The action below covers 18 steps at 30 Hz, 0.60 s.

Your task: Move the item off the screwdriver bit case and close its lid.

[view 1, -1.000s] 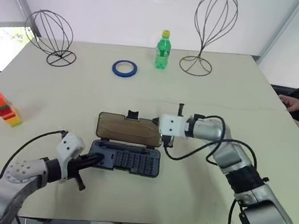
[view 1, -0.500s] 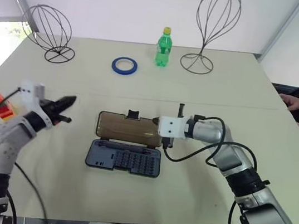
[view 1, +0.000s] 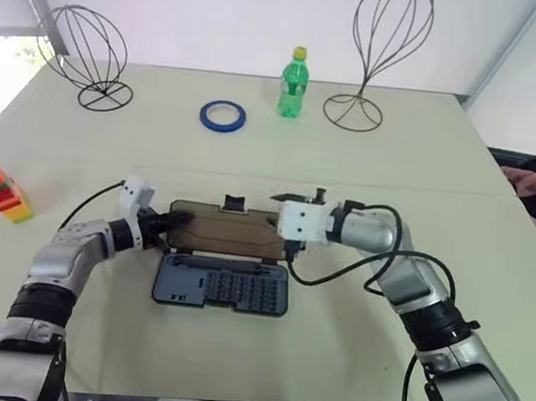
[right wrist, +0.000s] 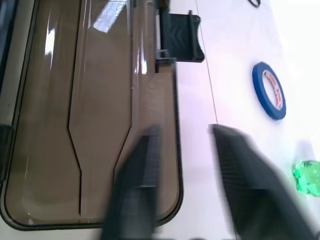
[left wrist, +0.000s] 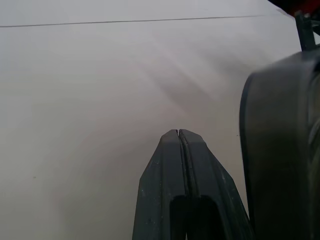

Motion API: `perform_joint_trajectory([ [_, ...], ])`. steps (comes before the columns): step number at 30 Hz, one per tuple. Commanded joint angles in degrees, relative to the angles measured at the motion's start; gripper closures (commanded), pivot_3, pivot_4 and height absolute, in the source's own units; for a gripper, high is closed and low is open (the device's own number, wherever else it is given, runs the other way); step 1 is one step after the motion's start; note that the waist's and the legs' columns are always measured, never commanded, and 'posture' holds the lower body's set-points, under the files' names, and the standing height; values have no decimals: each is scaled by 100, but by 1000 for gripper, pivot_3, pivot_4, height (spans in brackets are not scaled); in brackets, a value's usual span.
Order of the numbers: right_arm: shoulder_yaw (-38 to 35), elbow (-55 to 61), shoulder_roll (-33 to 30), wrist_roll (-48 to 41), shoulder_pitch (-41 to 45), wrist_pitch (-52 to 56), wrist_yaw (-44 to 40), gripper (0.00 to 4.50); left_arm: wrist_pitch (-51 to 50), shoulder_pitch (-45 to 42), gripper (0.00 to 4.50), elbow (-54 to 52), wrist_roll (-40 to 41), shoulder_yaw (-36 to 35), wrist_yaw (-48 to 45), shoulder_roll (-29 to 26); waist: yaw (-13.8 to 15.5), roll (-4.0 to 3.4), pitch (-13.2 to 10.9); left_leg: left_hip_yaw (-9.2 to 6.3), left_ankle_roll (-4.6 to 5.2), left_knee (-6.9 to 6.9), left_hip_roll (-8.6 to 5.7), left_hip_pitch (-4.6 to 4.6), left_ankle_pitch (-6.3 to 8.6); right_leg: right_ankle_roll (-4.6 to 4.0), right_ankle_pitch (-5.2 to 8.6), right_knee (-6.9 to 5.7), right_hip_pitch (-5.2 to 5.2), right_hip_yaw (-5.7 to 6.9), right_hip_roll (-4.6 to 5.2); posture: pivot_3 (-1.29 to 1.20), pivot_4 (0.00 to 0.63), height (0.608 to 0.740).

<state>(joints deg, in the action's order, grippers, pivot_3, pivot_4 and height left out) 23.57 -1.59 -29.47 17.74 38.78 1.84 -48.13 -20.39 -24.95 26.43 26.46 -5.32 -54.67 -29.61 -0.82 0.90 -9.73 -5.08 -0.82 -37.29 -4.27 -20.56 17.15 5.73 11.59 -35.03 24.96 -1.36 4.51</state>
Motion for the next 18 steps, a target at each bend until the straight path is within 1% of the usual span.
perform_joint_trajectory([
  [1, -618, 1018, -146, -695, 101, 1123, -549, 599, -28, -127, 4500, -166, 66, -117, -185, -49, 9, 1, -2, 0, 0, 0, 0, 0, 0, 0, 0, 1, 0, 0, 0, 0, 150, 740],
  [2, -910, 1400, -134, -1278, 126, 1923, -809, 599, -98, -125, 4500, -241, 114, -136, -235, -69, 10, 1, -3, -2, 1, -1, -1, -5, 0, 0, 0, 1, 2, 0, 2, 0, 150, 740],
  [3, -1111, 1674, -124, -1679, 149, 2514, -972, 599, -150, -122, 4500, -295, 142, -152, -270, -82, 9, 1, -3, -3, 1, -2, -1, -13, 1, 1, 0, 1, 10, 1, 2, 0, 150, 740],
  [5, -2319, 2158, 38, -3467, 560, 4399, -1170, 599, -486, -72, 4500, -639, 344, -190, -482, -213, 10, 2, -5, -12, 1, -8, 0, -39, 1, 0, -1, -1, 30, 3, 5, 0, 150, 740],
  [6, -2881, 2229, 100, -4184, 785, 5084, -1144, 599, -679, -42, 4500, -840, 449, -201, -598, -291, 5, 0, -7, -19, 1, -21, 0, -73, 0, -3, -5, -6, 56, 8, 10, 0, 150, 740],
  [7, -3361, 2221, 133, -4716, 981, 5550, -1064, 599, -930, 5, 4500, -1122, 587, -183, -750, -405, 4, -1, -9, -22, 1, -29, 1, -90, 0, -8, -10, -10, 73, 9, 13, 0, 150, 740],
  [8, -3618, 2202, 132, -5002, 1094, 5805, -956, 599, -1101, 39, 4500, -1312, 671, -172, -839, -477, 10, -1, -10, -24, 1, -32, 1, -96, 0, -9, -10, -11, 75, 9, 15, 0, 150, 740],
  [10, -3916, 2045, 141, -5215, 1254, 6096, -589, 599, -1518, 181, 4500, -1915, 865, -37, -1148, -757, 7, 2, -7, -27, 1, -21, 2, -89, 1, -11, -10, -5, 71, 10, 17, 0, 150, 740],
  [13, -3796, 1976, 49, -5224, 1091, 6070, -307, 599, -2552, 841, 4500, -3449, 1558, 236, -1929, -1648, -57, 1, -7, -20, 2, 0, 5, -82, 2, -12, -9, 8, 69, 7, 17, 0, 150, 740],
  [14, -3651, 2027, 17, -5196, 979, 5999, -261, 599, -2633, 1212, 4500, -3903, 1587, 358, -2147, -1975, -62, -12, -12, -12, 2, 7, 6, -82, 2, -12, -8, 8, 74, 2, 18, 0, 150, 740],
  [16, -3388, 2126, -13, -5163, 810, 5880, -171, 599, -2447, 1852, 4500, -4402, 1430, 498, -2461, -2458, -94, -28, -21, 3, 5, 14, 4, -86, 3, -11, -7, 7, 87, -10, 19, 0, 150, 740],
  [17, -3199, 2183, -62, -5098, 725, 5798, -139, 599, -2344, 2018, 4500, -4483, 1384, 463, -2519, -2589, -100, -44, -31, 8, 5, 17, 4, -87, 3, -12, -7, 7, 92, -13, 20, 0, 150, 740],
  [18, -2992, 2263, -110, -5025, 622, 5718, -113, 599, -2377, 1935, 4500, -4390, 1455, 319, -2418, -2579, -94, -53, -39, 8, 5, 16, 4, -88, 3, -12, -7, 6, 92, -14, 20, 0, 150, 740],
])
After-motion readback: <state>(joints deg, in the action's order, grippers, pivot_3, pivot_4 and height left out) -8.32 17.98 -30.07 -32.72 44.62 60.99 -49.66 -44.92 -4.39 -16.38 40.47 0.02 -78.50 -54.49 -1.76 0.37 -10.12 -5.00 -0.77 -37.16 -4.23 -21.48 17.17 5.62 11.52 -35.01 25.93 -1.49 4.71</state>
